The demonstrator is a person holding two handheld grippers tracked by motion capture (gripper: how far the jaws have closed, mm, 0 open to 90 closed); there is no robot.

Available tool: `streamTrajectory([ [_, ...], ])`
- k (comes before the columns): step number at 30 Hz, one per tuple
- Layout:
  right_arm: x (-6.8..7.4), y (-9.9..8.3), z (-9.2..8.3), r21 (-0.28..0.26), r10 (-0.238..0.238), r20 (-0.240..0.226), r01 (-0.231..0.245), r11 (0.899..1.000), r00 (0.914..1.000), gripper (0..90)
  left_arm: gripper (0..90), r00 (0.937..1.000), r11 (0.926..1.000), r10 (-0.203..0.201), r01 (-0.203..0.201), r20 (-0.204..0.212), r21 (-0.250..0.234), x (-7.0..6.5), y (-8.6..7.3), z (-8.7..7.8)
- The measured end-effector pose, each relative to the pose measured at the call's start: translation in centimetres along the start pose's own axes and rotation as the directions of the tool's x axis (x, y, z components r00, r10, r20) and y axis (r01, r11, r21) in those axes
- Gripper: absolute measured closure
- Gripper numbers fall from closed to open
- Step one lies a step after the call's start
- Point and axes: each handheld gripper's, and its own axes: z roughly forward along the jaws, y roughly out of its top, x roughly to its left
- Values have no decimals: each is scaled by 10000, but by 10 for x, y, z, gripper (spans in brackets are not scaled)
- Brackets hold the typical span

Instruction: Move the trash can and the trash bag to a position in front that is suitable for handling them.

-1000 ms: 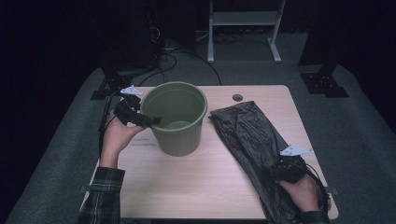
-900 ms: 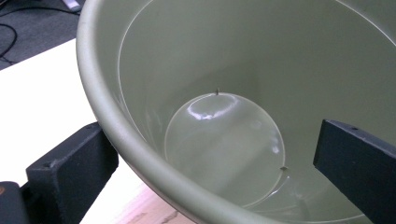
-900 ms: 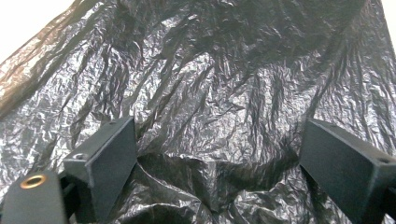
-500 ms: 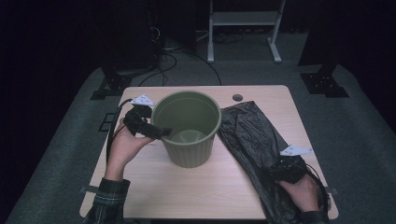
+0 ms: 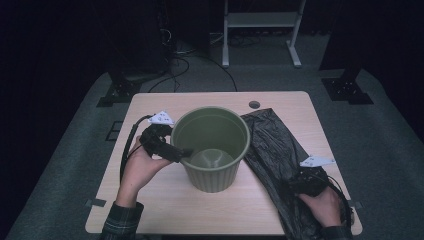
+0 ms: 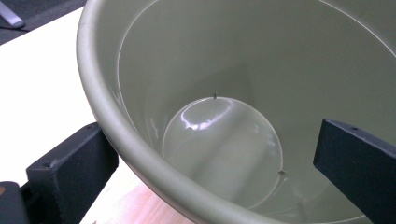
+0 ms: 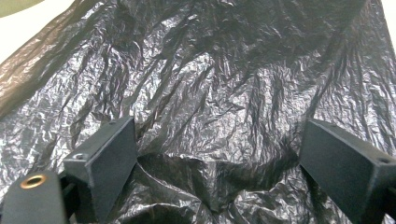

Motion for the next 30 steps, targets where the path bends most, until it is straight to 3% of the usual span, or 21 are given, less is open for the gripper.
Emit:
streamTrajectory([
  [11,0,0,0,5,15,1,-15,10000,10000,105,0,9999,9999,36,-34,143,-96,-13,-4,-1],
  [16,0,0,0,2,14,1,-14,10000,10000,105,0,9996,9998,184,-186,212,95,-16,-3,-2],
  [26,0,0,0,5,13,0,-13,10000,10000,105,0,9998,10000,2,0,183,-93,-6,5,-7],
  [30,0,0,0,7,16,-1,-16,10000,10000,105,0,10000,9997,-43,42,-50,-247,-3,9,-14],
])
